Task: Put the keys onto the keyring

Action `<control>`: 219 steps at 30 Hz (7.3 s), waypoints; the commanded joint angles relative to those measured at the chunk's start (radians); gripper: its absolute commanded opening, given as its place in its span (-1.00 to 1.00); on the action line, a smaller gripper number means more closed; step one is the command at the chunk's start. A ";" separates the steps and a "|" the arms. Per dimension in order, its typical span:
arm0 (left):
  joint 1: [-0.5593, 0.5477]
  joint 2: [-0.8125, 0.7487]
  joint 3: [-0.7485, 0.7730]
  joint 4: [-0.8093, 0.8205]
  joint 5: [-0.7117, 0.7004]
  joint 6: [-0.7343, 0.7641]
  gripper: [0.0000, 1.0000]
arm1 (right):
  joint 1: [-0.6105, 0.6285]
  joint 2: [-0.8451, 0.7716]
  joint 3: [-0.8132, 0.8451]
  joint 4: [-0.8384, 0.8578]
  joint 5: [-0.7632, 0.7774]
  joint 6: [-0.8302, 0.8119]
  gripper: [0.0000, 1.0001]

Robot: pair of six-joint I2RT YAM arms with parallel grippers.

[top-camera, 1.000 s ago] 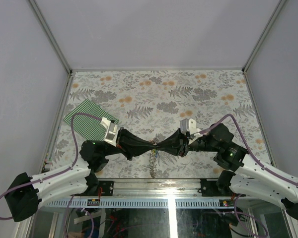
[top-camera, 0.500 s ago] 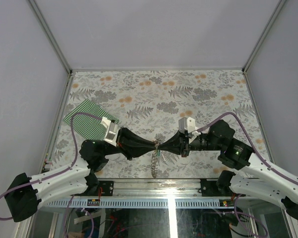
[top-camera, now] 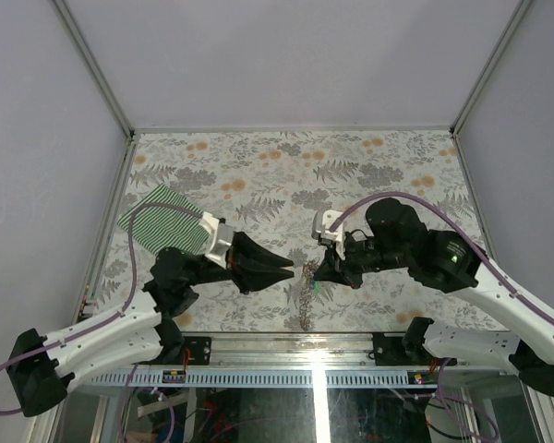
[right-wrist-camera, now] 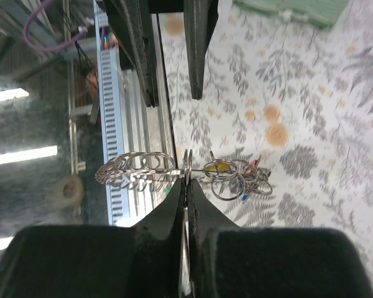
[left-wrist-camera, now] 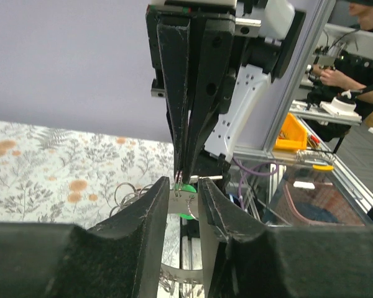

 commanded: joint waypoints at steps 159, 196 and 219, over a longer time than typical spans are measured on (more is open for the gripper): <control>-0.046 0.014 -0.033 0.165 -0.033 0.004 -1.00 | 0.005 -0.182 -0.379 0.555 0.175 0.766 -1.00; -0.047 0.025 0.070 -0.321 -0.307 0.083 -1.00 | 0.007 -0.287 -0.229 0.241 0.591 0.477 0.39; -0.001 0.567 0.391 -0.655 -0.560 0.168 -1.00 | 0.006 -0.170 -0.209 0.004 0.720 0.526 0.98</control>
